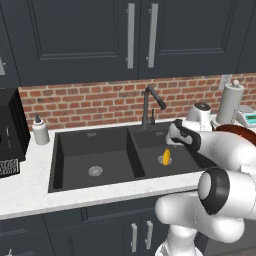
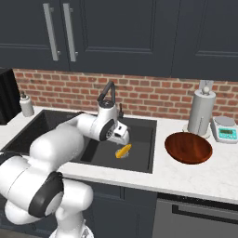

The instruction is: Pick the corn from the sink and place it in the bowl. Then pick the bowl and place it in the microwave. Then close the microwave door and press the start button.

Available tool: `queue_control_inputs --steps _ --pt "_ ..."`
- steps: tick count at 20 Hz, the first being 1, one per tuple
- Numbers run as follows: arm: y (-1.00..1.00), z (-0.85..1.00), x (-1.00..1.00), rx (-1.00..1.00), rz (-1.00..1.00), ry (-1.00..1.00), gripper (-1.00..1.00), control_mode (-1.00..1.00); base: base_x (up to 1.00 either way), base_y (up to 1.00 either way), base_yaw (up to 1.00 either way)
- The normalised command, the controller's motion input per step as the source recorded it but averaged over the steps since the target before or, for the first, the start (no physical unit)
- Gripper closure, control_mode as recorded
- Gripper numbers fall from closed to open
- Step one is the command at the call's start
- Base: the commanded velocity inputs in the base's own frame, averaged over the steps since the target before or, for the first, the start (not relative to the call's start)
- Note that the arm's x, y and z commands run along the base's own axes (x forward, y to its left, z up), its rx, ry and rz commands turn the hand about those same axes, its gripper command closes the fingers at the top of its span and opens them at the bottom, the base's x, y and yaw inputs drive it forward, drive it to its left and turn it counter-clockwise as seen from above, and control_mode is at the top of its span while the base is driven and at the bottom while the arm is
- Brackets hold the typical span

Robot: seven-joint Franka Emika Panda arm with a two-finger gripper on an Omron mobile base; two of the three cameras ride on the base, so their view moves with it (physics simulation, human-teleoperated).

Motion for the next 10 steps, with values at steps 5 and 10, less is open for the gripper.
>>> queue_control_inputs --steps 5,10 --pt "-0.01 -0.43 0.32 0.08 -0.03 0.01 -1.00 -1.00 0.00 0.00 0.00" --pt "0.00 -0.27 0.28 0.01 0.00 0.02 -1.00 -1.00 0.00 0.00 0.00"
